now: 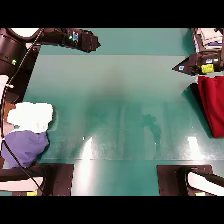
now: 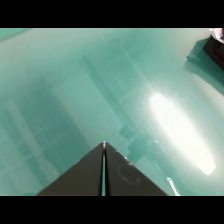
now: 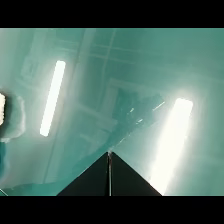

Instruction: Fold the shirts.

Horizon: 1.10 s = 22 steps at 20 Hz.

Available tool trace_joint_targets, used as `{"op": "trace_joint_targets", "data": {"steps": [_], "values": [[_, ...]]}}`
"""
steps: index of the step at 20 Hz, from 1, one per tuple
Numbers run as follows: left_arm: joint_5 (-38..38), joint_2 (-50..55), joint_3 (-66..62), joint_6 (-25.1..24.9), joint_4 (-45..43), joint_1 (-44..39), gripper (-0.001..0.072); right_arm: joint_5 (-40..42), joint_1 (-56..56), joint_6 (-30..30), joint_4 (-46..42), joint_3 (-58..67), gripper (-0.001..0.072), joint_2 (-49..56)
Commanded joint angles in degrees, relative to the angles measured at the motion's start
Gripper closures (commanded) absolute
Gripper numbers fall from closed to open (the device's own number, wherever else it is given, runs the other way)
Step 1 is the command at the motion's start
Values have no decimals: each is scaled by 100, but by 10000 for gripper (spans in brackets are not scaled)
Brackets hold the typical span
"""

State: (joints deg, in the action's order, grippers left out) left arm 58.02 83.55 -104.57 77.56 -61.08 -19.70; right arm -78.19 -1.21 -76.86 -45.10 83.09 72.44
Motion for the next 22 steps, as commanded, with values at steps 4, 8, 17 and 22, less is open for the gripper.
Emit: {"op": "trace_joint_targets", "data": {"steps": [4,8,17,22], "values": [[-59,2,0,2,0,0,680,0,-11,0,4,7,698,0],[-59,2,0,2,0,0,680,-2,-11,0,7,7,698,0],[-232,2,0,0,-4,2,680,-448,-11,0,4,7,698,0],[1576,-313,2,2,-715,739,681,-496,-11,0,2,7,698,-2]]}}
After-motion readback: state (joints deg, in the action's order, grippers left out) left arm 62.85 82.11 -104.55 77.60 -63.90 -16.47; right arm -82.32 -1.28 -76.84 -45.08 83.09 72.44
